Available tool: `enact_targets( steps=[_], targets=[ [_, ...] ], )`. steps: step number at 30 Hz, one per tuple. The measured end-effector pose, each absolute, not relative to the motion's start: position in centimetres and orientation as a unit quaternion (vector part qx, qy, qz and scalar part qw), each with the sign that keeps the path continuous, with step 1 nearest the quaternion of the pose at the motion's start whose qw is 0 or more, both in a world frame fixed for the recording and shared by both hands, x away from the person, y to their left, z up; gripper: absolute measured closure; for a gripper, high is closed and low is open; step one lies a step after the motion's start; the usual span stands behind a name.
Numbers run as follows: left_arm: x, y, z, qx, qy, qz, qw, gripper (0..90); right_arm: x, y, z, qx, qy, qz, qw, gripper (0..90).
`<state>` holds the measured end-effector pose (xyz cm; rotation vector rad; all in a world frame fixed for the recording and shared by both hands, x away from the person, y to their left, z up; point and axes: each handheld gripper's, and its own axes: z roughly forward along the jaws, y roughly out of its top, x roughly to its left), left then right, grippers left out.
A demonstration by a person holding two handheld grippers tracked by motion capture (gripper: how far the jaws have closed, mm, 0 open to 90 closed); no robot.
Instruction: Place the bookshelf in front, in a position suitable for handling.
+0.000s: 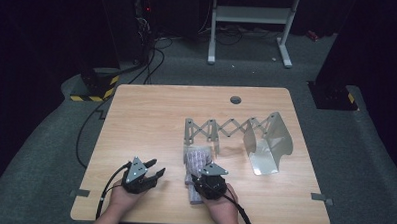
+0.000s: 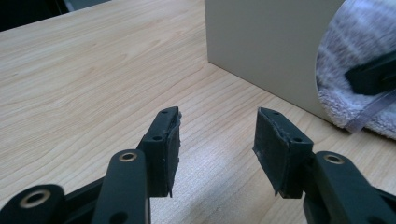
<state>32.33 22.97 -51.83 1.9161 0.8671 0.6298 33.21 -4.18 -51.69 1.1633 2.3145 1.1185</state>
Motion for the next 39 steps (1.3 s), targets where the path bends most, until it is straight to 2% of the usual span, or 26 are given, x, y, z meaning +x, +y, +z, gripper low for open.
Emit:
enact_targets(
  steps=[9,23,30,34,39],
  targets=[
    [32.4,23.5,-51.8,0.77,0.353,0.24,0.473,46.7,32.9,-4.3,-50.8,0.402,0.804,0.407,0.164,64.9],
    [32.6,24.2,-51.6,0.756,0.366,0.242,0.485,38.7,30.7,-4.8,-45.3,0.373,0.766,0.489,0.186,64.4],
    [32.7,24.3,-51.6,0.755,0.369,0.245,0.483,38.4,29.9,-5.3,-43.3,0.36,0.748,0.522,0.194,64.4],
    [32.6,24.2,-51.7,0.756,0.369,0.244,0.482,38.5,29.8,-5.1,-43.5,0.359,0.751,0.516,0.2,64.6],
    [32.6,24.2,-51.7,0.756,0.369,0.245,0.482,38.5,30.4,-4.8,-45.1,0.371,0.761,0.498,0.185,64.7]
  ],
)
